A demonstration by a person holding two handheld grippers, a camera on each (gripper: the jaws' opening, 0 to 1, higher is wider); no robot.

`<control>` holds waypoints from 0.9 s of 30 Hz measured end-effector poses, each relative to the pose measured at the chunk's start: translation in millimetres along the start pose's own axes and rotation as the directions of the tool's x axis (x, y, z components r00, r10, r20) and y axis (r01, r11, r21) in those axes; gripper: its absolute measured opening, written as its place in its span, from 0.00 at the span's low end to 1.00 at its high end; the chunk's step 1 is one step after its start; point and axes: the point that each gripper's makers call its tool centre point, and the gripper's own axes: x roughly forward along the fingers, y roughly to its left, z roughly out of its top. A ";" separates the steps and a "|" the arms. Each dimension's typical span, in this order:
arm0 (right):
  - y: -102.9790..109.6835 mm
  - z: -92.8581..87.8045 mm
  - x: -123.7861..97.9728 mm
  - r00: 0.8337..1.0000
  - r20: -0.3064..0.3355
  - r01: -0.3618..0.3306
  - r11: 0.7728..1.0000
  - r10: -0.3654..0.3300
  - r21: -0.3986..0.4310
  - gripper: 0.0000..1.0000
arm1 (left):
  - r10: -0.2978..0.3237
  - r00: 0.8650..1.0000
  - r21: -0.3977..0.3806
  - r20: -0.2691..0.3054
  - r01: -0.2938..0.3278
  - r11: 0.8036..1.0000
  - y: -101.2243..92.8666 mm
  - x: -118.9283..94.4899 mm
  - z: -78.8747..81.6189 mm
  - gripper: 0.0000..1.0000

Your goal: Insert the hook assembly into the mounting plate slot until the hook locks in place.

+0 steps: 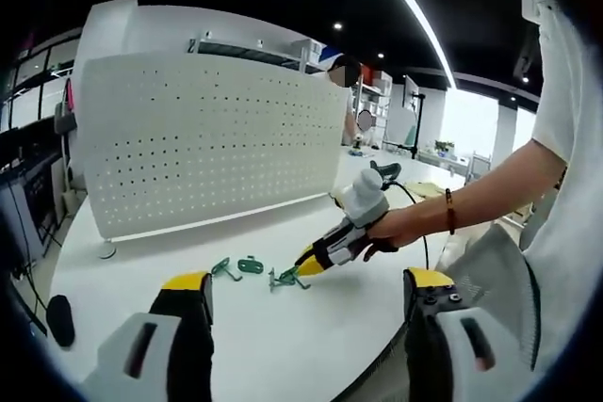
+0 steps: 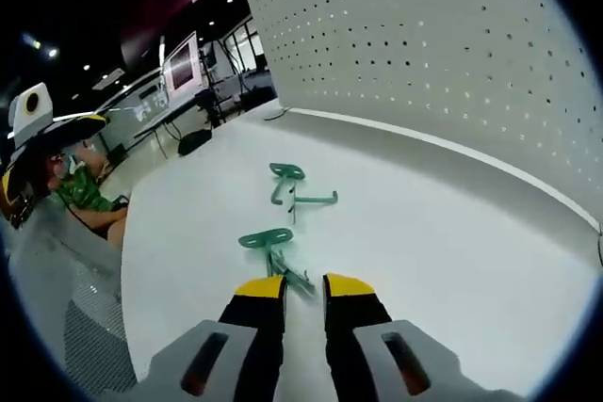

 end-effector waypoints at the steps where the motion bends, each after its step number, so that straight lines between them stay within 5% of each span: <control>1: -0.3 0.0 0.4 1.000 0.001 -0.001 1.000 0.001 0.002 0.13 | 0.001 1.000 0.002 0.000 -0.001 1.000 0.4 0.2 0.3 0.85; 27: 5.7 -4.1 -0.3 1.000 -0.014 -0.029 0.997 0.028 -0.066 0.01 | -0.016 1.000 0.001 -0.009 0.016 1.000 -4.7 2.8 -3.7 0.84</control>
